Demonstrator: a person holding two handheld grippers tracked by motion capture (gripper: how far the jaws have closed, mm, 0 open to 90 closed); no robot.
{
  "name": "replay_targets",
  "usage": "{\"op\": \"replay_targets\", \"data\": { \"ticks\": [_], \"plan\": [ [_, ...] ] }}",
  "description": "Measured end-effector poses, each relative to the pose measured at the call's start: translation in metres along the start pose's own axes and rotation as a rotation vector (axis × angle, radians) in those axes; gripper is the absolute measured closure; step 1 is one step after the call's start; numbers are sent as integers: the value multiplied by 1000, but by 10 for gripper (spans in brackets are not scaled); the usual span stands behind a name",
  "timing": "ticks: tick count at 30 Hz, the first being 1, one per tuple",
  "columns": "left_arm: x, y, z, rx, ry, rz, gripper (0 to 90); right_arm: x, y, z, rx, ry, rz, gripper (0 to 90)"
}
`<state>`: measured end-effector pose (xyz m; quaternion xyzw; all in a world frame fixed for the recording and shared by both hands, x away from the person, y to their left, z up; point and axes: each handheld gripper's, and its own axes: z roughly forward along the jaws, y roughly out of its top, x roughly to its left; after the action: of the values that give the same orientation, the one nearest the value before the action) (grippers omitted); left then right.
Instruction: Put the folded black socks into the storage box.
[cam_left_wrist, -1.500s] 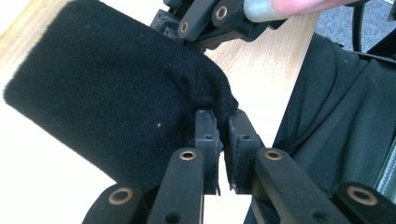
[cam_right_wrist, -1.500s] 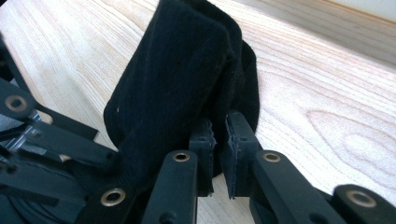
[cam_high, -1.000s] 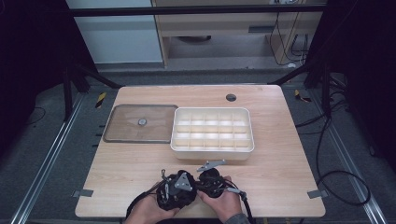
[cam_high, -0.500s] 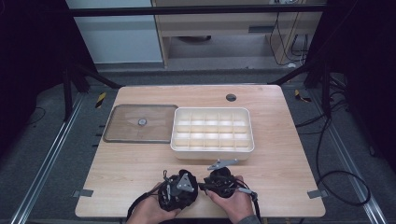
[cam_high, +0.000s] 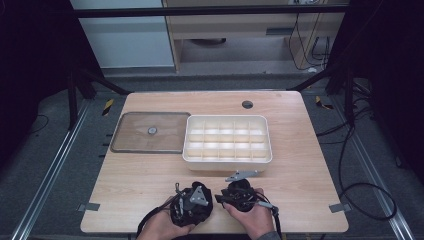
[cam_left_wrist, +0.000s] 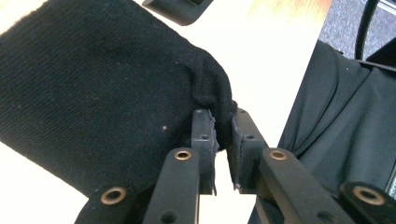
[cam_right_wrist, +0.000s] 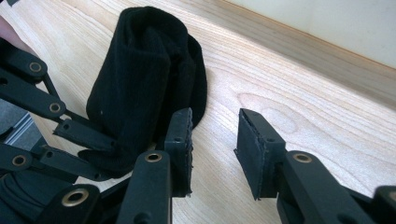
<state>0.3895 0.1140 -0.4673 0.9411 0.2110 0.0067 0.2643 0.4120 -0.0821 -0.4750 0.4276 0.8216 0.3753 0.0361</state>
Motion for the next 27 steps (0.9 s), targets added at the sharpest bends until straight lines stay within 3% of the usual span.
{"op": "replay_targets", "data": {
  "ticks": [4, 16, 27],
  "plan": [
    [-2, -1, 1, -8, -12, -9, 763, -1, -1, -1, -4, -2, 5, 647],
    [-5, -4, -7, -40, 14, -14, 657, -3, -3, -1, -7, -4, 8, 627],
    [-6, -4, -18, -54, 44, -3, 628, -2, -3, -2, -10, -6, 14, 607]
  ]
}}
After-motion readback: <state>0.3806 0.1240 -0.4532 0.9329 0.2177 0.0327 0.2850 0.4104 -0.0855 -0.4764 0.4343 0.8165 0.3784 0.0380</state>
